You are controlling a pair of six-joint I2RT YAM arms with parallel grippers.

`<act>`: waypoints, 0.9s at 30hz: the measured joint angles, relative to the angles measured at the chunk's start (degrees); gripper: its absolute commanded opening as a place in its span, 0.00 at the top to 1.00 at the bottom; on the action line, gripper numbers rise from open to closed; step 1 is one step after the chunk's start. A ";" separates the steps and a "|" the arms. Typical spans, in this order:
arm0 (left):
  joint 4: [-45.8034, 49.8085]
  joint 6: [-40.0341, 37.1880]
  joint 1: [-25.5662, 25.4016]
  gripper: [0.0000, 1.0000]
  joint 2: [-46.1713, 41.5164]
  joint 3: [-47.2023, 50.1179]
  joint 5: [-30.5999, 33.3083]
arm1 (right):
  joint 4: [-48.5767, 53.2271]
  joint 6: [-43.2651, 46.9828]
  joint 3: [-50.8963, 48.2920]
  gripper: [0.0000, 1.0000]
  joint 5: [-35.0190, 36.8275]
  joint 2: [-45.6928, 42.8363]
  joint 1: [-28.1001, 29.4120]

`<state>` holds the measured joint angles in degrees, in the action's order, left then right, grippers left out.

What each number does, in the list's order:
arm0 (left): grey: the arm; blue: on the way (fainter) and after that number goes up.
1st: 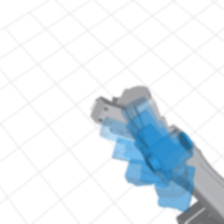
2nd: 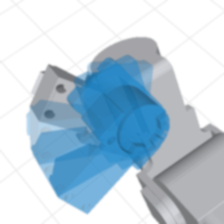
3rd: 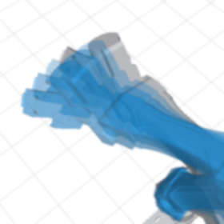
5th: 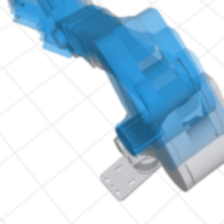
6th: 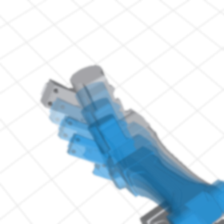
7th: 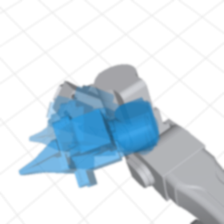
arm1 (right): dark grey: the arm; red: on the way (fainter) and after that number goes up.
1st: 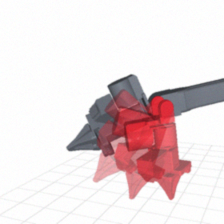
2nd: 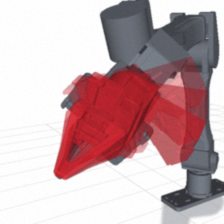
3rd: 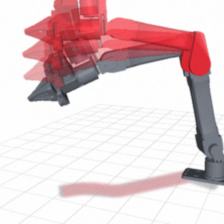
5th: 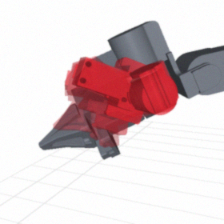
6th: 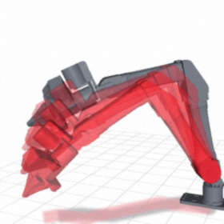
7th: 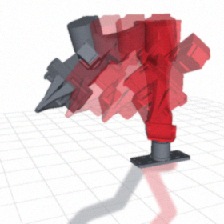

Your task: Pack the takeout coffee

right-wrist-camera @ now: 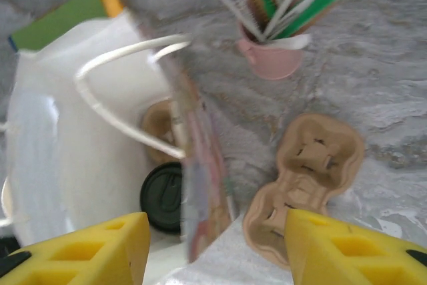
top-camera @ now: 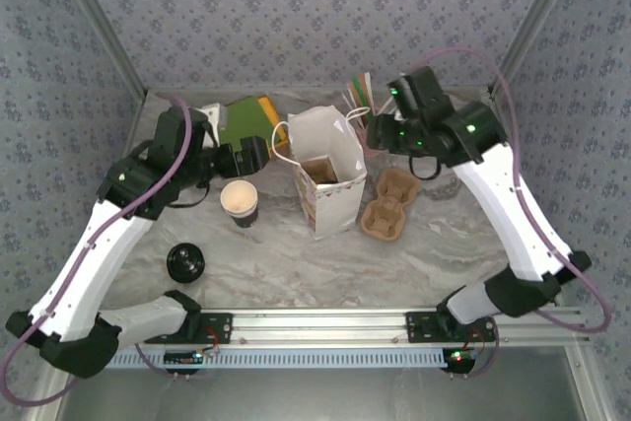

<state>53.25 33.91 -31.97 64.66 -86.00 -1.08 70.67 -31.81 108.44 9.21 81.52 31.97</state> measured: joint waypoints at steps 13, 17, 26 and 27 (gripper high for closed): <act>1.18 -4.13 -3.10 0.00 12.09 -13.14 -2.32 | -11.82 -0.52 -16.13 0.45 -10.62 -4.42 -18.05; 2.08 -4.50 -4.24 0.00 12.61 -14.05 -2.25 | -14.27 0.17 -16.13 0.45 -13.40 -1.18 -19.87; 2.75 -4.55 -5.84 0.00 12.61 -15.32 -0.96 | -16.85 2.93 -14.99 0.47 -15.04 7.96 -21.64; 2.75 -4.55 -6.08 0.01 12.61 -15.43 -0.92 | -17.11 3.21 -14.69 0.47 -15.04 8.81 -21.77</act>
<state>56.01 29.36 -38.04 77.28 -101.43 -2.00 53.56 -28.60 93.76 -5.82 90.32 10.20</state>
